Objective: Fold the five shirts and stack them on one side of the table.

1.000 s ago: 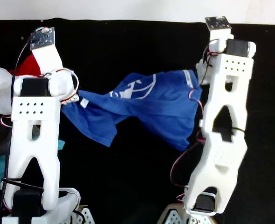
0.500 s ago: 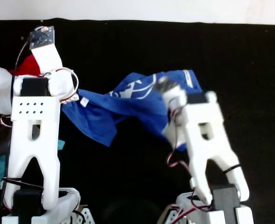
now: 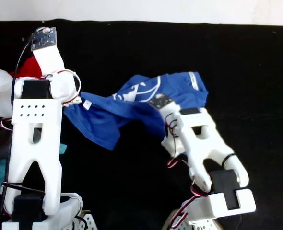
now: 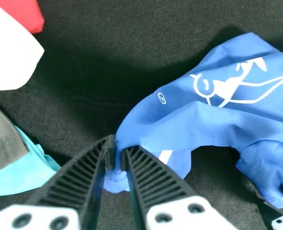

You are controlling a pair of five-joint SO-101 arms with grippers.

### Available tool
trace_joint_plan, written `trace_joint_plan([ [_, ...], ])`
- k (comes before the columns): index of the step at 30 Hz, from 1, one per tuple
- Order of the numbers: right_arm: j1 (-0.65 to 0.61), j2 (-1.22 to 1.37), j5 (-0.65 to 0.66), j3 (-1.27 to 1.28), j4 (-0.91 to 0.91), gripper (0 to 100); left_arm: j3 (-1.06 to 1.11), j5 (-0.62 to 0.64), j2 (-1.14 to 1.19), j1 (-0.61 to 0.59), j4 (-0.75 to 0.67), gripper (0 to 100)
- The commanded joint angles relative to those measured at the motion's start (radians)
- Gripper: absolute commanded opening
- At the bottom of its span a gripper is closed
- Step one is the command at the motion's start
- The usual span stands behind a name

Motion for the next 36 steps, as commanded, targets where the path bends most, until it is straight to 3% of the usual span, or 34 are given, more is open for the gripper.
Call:
trace_joint_plan([
  [1,0.084,0.028,0.014,-0.090,-0.045,7.8,-0.030,-0.008,-0.004,0.007,-0.012,1],
  [3,0.125,0.025,0.014,-0.140,-0.039,0.0,-0.030,-0.008,-0.004,0.007,-0.011,1],
  [11,0.289,-0.177,-0.048,-0.424,0.177,0.5,-0.061,-0.006,-0.021,0.008,-0.006,1],
  [18,0.361,-0.449,-0.074,-0.591,0.148,0.5,-0.196,-0.008,-0.151,0.030,0.071,1],
  [23,0.363,-0.490,-0.077,-0.719,0.022,0.5,-0.335,-0.008,-0.206,0.030,0.038,1],
  [29,0.394,-0.499,-0.104,-0.964,0.013,0.5,-0.522,-0.008,-0.214,0.030,0.051,1],
  [36,0.493,-0.499,-0.098,-1.287,0.081,0.5,-0.631,-0.008,-0.209,0.027,0.219,1],
])
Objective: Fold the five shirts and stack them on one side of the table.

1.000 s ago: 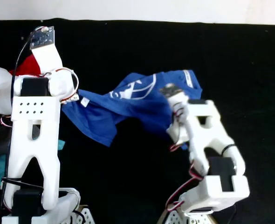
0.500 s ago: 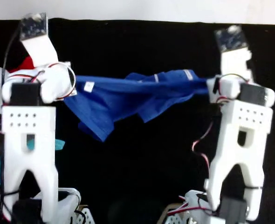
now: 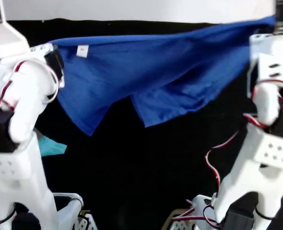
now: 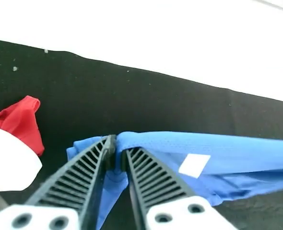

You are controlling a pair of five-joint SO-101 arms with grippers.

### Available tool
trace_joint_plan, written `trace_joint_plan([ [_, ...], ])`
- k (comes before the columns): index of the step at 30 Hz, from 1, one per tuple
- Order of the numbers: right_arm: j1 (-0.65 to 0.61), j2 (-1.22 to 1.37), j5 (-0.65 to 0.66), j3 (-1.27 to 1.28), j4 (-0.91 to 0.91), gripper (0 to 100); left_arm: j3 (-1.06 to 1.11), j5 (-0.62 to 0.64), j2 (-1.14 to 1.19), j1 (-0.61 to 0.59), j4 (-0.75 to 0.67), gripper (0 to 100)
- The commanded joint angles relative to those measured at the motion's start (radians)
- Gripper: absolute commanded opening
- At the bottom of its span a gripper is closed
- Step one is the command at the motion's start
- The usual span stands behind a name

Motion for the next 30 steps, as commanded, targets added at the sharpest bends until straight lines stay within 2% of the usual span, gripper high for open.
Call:
trace_joint_plan([
  [1,0.058,-0.035,-0.008,-0.186,0.022,0.5,-0.039,-0.009,-0.012,0.001,0.063,1],
  [10,0.065,-0.035,-0.005,-0.512,0.099,0.5,-0.159,-0.011,-0.074,-0.001,0.058,1],
  [13,0.065,-0.035,0.037,-0.610,0.128,0.5,-0.180,-0.011,-0.117,0.001,0.058,1],
  [17,0.065,-0.035,0.049,-0.674,0.136,0.5,-0.180,-0.011,-0.168,0.001,0.057,1],
  [24,0.048,0.002,0.043,-0.622,0.157,0.5,-0.145,-0.011,-0.122,-0.001,0.052,1],
  [30,-0.036,0.133,0.046,-0.435,0.128,0.5,-0.116,-0.034,0.114,-0.001,-0.006,1],
])
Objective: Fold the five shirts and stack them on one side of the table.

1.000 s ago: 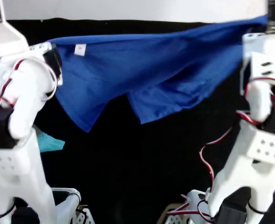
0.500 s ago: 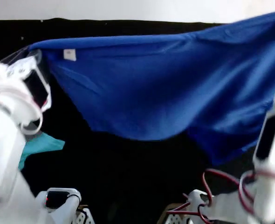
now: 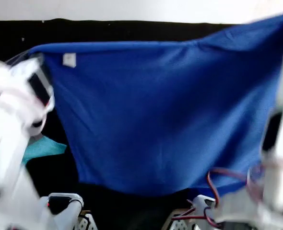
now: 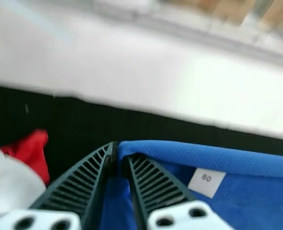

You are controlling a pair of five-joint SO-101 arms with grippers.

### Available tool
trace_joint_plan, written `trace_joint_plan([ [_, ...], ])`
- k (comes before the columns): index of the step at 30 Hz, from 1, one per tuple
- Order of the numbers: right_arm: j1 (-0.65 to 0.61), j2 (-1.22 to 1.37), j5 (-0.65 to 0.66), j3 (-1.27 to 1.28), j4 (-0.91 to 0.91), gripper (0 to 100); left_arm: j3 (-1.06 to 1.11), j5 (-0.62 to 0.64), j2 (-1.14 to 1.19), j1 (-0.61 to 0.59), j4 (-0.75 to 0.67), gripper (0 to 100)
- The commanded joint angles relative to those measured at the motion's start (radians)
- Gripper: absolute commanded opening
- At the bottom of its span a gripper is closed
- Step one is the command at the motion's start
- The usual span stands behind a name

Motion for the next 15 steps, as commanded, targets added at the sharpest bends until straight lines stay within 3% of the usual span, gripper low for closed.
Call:
trace_joint_plan([
  [1,-0.039,0.102,0.009,0.111,-0.061,0.5,0.002,-0.058,0.176,-0.001,-0.080,1],
  [9,-0.071,0.440,0.012,0.211,-0.315,0.5,-0.035,-0.115,0.565,-0.001,-0.310,1],
  [15,-0.082,0.570,0.011,0.220,-0.351,0.5,-0.180,-0.115,0.734,-0.001,-0.327,1],
])
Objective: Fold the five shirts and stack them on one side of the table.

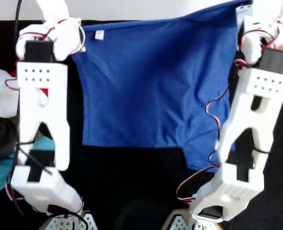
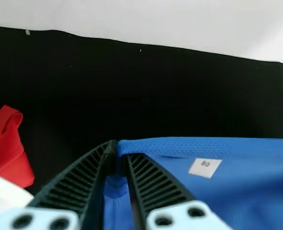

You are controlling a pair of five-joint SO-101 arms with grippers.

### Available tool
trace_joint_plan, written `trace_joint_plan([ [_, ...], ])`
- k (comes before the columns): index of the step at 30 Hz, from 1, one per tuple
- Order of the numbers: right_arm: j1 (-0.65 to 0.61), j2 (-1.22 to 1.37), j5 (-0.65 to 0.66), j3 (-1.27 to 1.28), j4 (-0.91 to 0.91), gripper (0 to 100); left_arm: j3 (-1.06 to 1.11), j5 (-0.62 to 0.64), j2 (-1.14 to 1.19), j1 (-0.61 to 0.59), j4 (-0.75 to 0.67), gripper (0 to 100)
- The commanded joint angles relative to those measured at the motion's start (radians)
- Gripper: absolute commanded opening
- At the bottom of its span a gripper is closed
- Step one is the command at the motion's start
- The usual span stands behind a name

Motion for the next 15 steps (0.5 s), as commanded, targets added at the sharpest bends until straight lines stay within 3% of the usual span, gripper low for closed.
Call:
trace_joint_plan([
  [1,-0.004,0.031,0.011,-0.002,-0.018,0.5,-0.088,-0.009,0.065,-0.002,-0.026,1],
  [8,-0.002,0.182,0.011,-0.001,0.133,0.5,-0.094,-0.138,0.205,-0.001,-0.003,1],
  [15,0.004,0.254,0.009,-0.008,0.400,0.5,-0.094,-0.164,0.277,0.018,0.242,1],
])
